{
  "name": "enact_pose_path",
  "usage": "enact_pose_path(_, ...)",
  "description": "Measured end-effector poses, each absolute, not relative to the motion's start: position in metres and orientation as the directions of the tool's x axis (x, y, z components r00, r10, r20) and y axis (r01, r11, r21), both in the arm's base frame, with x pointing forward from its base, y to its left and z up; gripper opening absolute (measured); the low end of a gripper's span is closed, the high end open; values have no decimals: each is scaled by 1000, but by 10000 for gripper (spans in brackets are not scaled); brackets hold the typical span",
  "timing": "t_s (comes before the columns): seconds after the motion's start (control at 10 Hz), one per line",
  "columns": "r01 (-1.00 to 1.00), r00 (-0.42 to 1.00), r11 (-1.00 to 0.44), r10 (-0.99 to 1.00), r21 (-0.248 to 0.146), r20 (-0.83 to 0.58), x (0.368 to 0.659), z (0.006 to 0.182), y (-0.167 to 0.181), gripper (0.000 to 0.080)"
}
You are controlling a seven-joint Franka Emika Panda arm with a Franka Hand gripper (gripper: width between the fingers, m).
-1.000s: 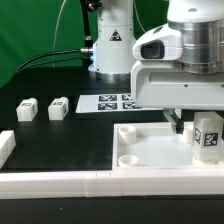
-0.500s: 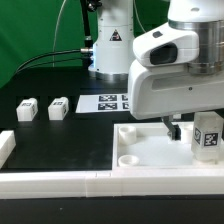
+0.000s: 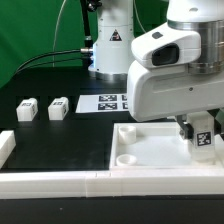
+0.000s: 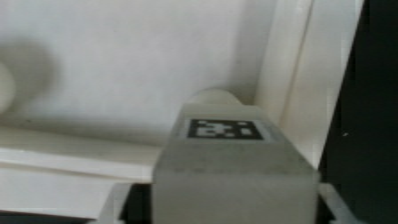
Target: Assemble one leg
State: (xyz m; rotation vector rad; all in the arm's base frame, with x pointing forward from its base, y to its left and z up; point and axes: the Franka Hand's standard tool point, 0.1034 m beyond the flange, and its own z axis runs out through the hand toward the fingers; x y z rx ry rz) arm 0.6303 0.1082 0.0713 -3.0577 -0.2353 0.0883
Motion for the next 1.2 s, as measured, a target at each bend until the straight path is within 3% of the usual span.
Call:
enact_pose_path(0.4, 133, 989, -988, 138, -77, -53, 630, 71, 108, 291)
enact_pose_path(0.8, -273, 960, -961, -268, -55, -81, 630, 71, 110, 292)
enact_pose_path(1.2, -668, 742, -744, -663, -24, -100, 629, 70, 112, 294)
